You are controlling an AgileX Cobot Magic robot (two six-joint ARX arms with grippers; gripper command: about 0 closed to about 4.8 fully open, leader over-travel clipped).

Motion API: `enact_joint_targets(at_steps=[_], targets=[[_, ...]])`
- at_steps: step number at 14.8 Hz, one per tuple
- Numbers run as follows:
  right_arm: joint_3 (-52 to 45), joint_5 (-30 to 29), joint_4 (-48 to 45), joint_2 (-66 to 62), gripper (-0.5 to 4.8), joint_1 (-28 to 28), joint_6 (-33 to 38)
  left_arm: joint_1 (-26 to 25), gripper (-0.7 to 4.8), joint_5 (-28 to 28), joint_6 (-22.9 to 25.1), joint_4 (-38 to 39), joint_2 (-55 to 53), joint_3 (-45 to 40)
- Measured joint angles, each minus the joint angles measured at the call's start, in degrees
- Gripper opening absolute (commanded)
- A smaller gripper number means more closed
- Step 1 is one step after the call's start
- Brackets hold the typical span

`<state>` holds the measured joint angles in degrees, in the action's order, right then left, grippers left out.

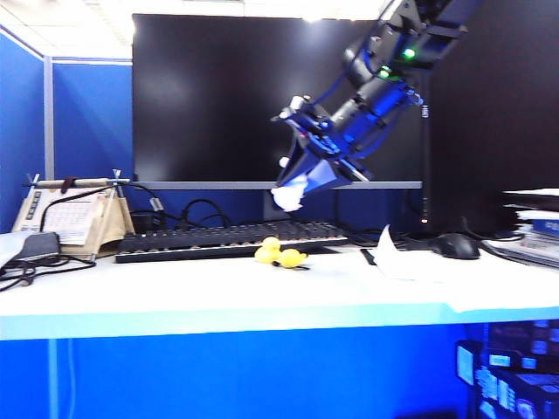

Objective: Pick up the doll with a different color than the other dolls and place it near you.

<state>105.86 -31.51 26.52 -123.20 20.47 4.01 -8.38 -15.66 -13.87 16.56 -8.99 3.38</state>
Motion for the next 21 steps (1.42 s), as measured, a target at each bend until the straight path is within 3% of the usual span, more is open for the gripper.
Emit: enact_joint_targets(at_steps=[3,8,15,21], targets=[[-0.26,0.85,-0.39,0.13,0.08,3.48,-0.7,0.0,3.5,0.0,0.0,0.0,0.0,0.0],[-5.66,-0.85,-1.31,0.2,0.08,3.8,-0.81,0.0,3.5,0.0,0.0,0.0,0.02,0.0],[-10.47,-1.22,-14.73,-2.47,0.08,6.32,3.08,0.0,3.5,0.0,0.0,0.0,0.0,0.0],[-10.4,-1.16,-16.28,-7.19,0.14,6.25,3.89,0.0,3.5,0.0,0.0,0.0,0.0,0.0]])
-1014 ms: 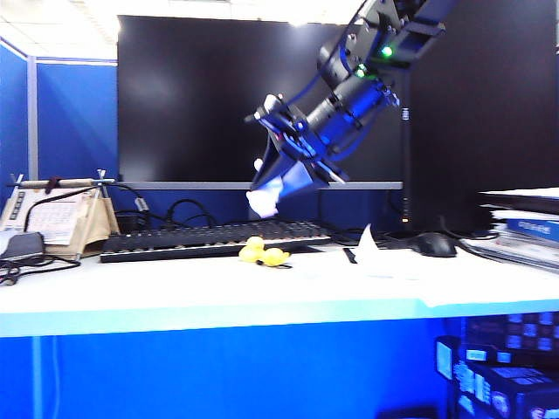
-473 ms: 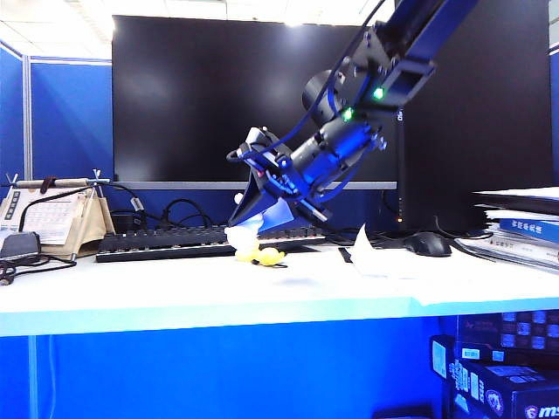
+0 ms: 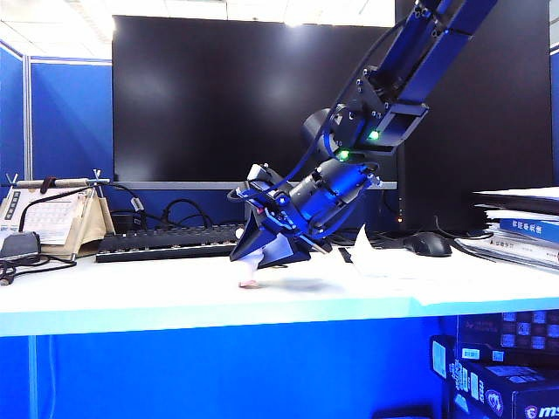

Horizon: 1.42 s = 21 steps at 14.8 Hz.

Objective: Pick up the doll with a different color than the other dolls and place it near you.

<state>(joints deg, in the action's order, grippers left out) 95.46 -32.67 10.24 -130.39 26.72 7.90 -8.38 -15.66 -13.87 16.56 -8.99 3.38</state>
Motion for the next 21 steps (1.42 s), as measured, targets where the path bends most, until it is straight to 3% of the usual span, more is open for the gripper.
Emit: enact_joint_targets(at_steps=[1,2,7,8,9,16,21], targets=[[0.0,0.04,-0.09,-0.02,0.67,0.0,0.0,0.0,3.5,0.0,0.0,0.0,0.0,0.0],[0.02,0.02,-0.11,-0.04,2.02,0.0,0.0,0.0,3.5,0.0,0.0,0.0,0.0,0.0],[0.07,1.03,1.51,-0.26,2.77,-0.02,0.17,0.0,3.5,0.0,0.0,0.0,0.0,0.0],[0.07,1.05,1.7,-0.26,3.27,-0.02,0.24,0.0,3.5,0.0,0.0,0.0,0.0,0.0],[0.07,1.01,1.75,-0.26,3.44,-0.07,0.46,0.0,3.5,0.0,0.0,0.0,-0.02,0.0],[0.68,-0.09,1.25,3.17,3.71,-0.2,1.57,0.0,3.5,0.0,0.0,0.0,0.0,0.0],[2.89,5.97,0.76,5.92,3.6,-0.92,1.68,0.0,3.5,0.0,0.0,-0.02,0.0,0.0]])
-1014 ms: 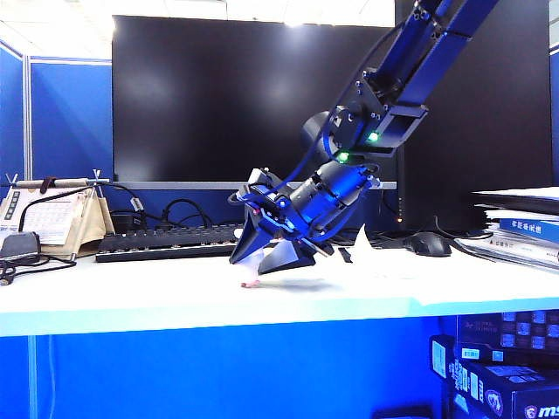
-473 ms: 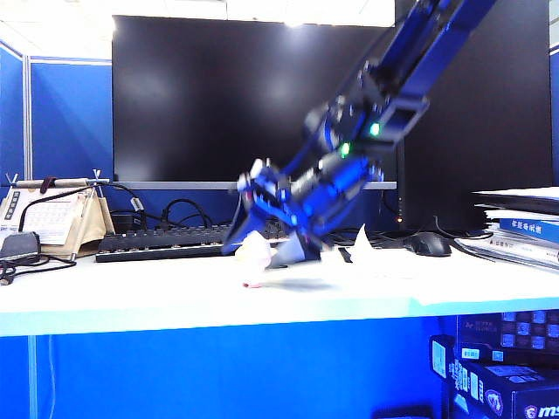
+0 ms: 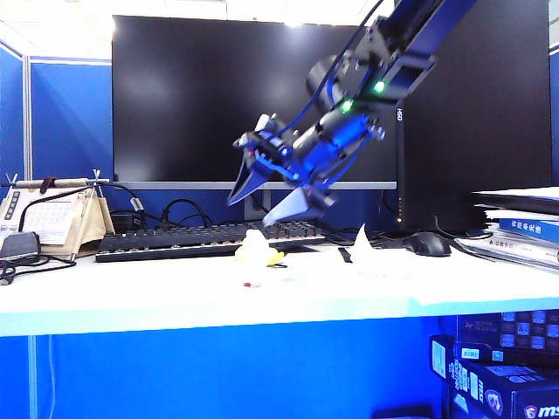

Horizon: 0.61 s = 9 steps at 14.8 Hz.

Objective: Pick up the doll with a different color than the other dolls and place it near you.

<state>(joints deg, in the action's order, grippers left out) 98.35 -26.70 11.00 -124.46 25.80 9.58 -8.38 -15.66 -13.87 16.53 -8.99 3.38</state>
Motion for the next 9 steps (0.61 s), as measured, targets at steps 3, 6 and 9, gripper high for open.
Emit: enact_joint_targets(at_steps=[3,6,9], targets=[[-0.02,1.27,1.53,2.49,1.27,-3.23,-0.63,0.0,3.5,0.0,0.0,0.04,0.0,0.0],[0.04,-2.73,6.32,7.69,1.13,-8.72,-2.4,0.0,3.5,0.0,0.0,0.02,0.0,0.0],[-0.33,-3.08,12.59,14.6,1.13,-11.69,-6.12,0.15,3.5,0.02,0.0,0.02,0.0,0.0]])
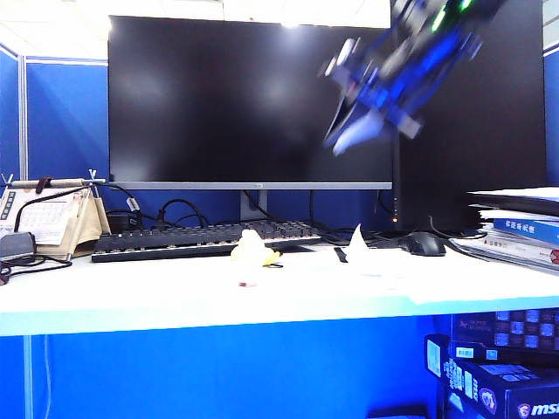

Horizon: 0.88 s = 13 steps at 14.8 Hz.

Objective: Pick up the doll with a different color than the other dolls and place it near you.

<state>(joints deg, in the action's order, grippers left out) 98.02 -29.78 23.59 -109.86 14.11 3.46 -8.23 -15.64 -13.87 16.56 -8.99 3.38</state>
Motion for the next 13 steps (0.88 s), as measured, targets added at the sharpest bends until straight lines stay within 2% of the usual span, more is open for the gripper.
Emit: enact_joint_targets(at_steps=[5,9,11,12,13], targets=[[-9.01,0.72,-1.46,11.74,1.14,-3.21,-1.01,0.22,3.5,-0.02,0.0,0.0,0.0,0.0],[-25.0,0.26,-7.17,21.64,1.14,-11.1,-0.5,0.22,3.5,-0.02,0.0,0.0,0.0,0.0],[-37.29,-0.26,-14.47,28.35,1.14,-13.6,2.49,0.22,3.5,-0.02,0.0,0.0,0.0,-0.02],[-47.95,0.26,-23.23,32.46,1.14,-14.53,7.39,0.24,3.5,-0.02,0.0,0.0,0.02,0.0],[-54.93,0.22,-27.41,35.63,1.14,-14.29,10.01,0.22,3.5,-0.02,0.0,0.0,0.0,0.0]])
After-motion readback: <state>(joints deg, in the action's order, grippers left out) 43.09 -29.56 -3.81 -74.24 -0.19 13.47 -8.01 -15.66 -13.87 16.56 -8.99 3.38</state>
